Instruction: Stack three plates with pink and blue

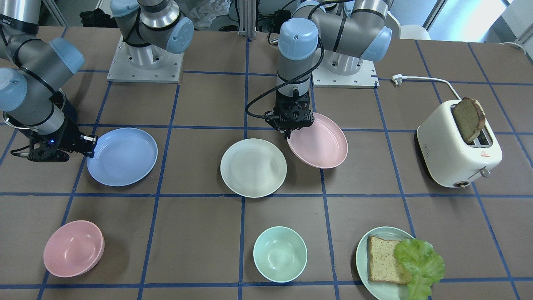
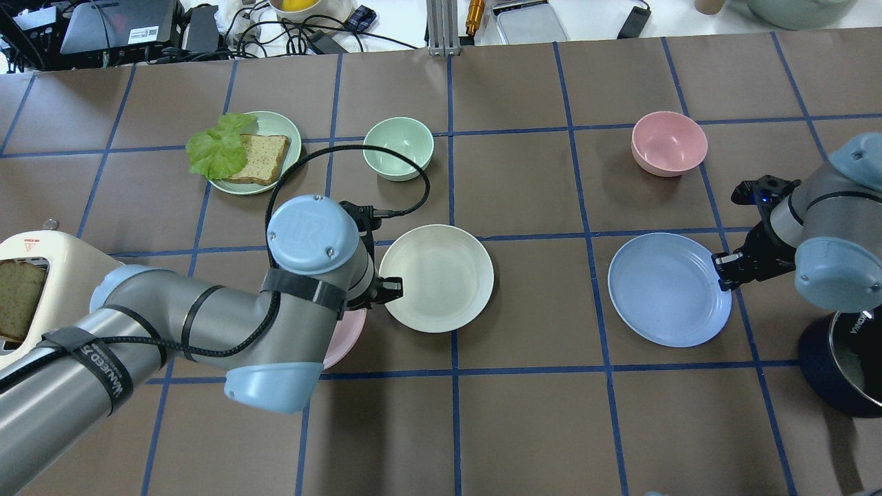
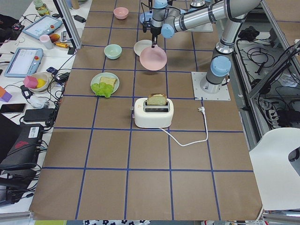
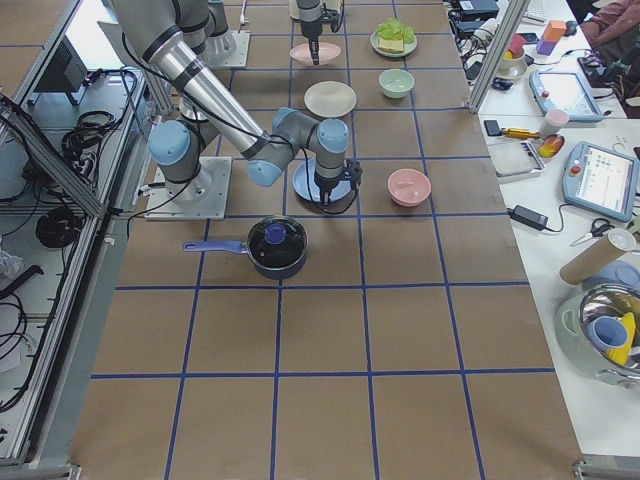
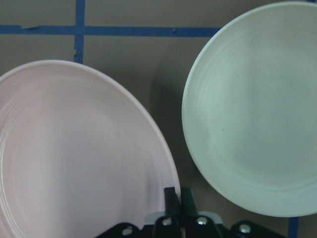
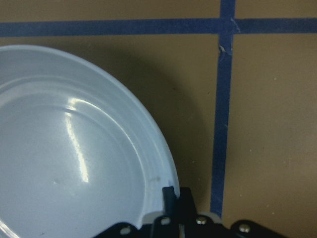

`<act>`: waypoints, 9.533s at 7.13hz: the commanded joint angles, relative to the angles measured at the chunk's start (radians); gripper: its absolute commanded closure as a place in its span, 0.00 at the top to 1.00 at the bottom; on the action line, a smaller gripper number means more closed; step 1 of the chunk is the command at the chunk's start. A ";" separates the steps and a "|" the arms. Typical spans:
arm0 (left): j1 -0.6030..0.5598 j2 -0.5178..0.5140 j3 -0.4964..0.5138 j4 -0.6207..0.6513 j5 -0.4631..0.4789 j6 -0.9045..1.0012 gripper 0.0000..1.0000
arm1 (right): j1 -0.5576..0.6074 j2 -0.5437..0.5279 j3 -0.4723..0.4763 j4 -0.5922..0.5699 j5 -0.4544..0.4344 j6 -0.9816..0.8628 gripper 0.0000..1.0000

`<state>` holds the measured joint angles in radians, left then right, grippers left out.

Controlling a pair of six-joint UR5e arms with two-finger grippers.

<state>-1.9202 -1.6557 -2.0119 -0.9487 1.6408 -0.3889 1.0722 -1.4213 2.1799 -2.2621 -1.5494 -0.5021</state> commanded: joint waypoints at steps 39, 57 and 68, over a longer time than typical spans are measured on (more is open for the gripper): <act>0.296 0.102 0.475 -0.676 -0.093 0.214 1.00 | 0.727 0.030 -0.114 -0.134 0.181 0.910 0.00; 0.297 0.106 0.482 -0.679 -0.090 0.231 1.00 | 0.454 -0.242 -0.424 0.538 -0.029 0.453 1.00; 0.300 0.105 0.487 -0.688 -0.084 0.268 1.00 | 0.476 -0.185 -0.563 0.656 -0.023 0.447 1.00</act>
<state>-1.6210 -1.5522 -1.5304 -1.6341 1.5574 -0.1398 1.5488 -1.6061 1.6192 -1.6078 -1.5708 -0.0535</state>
